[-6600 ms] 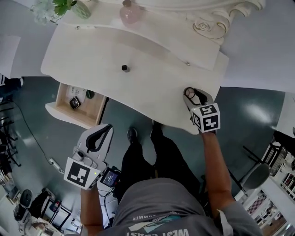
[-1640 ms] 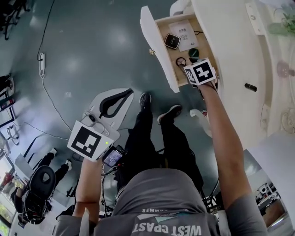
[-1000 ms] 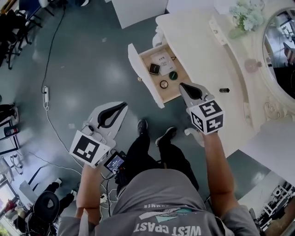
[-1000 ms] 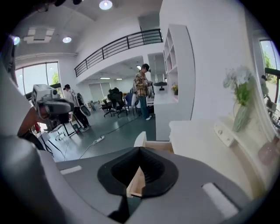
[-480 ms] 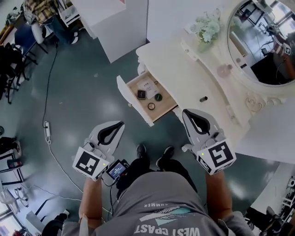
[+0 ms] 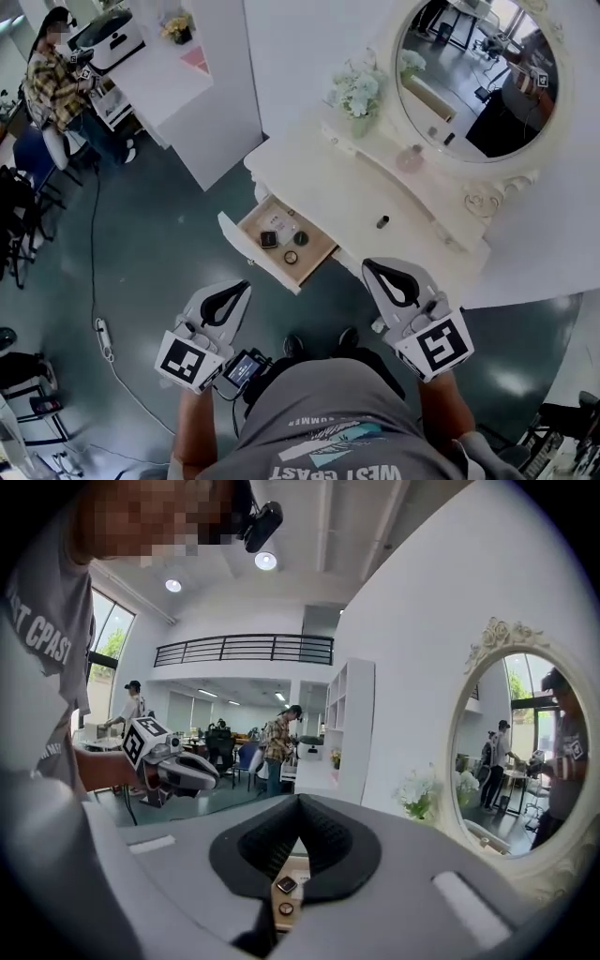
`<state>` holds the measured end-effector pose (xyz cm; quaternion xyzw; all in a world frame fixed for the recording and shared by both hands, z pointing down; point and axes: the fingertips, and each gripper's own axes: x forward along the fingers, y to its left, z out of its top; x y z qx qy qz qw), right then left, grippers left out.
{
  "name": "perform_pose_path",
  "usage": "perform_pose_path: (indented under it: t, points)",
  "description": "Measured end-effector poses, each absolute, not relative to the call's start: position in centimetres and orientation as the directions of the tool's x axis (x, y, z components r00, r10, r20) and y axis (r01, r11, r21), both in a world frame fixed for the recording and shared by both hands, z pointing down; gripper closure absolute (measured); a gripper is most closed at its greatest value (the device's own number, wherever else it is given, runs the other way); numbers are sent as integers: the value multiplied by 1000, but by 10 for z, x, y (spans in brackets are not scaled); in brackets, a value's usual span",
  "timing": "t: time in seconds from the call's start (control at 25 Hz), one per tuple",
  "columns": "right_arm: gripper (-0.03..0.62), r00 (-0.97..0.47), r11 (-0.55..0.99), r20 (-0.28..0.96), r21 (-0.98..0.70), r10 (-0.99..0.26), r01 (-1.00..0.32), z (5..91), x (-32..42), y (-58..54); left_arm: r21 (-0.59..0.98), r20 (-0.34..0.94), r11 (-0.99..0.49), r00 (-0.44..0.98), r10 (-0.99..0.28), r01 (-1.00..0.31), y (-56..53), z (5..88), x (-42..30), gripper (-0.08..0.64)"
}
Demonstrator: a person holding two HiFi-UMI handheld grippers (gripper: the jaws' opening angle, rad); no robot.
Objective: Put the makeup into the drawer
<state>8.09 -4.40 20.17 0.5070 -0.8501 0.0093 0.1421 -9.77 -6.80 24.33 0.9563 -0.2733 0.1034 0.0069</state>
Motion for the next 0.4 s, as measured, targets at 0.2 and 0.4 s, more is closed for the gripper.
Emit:
perform_pose_path:
  t: [0.2, 0.4]
  points:
    - [592, -413, 454, 246, 137, -877, -881, 197, 85, -36, -50, 188, -863, 844, -503, -503, -65, 236, -97, 557]
    - [593, -400, 440, 241, 141, -884, -887, 191, 87, -28, -49, 186, -867, 849, -495, -495, -57, 231, -96, 557]
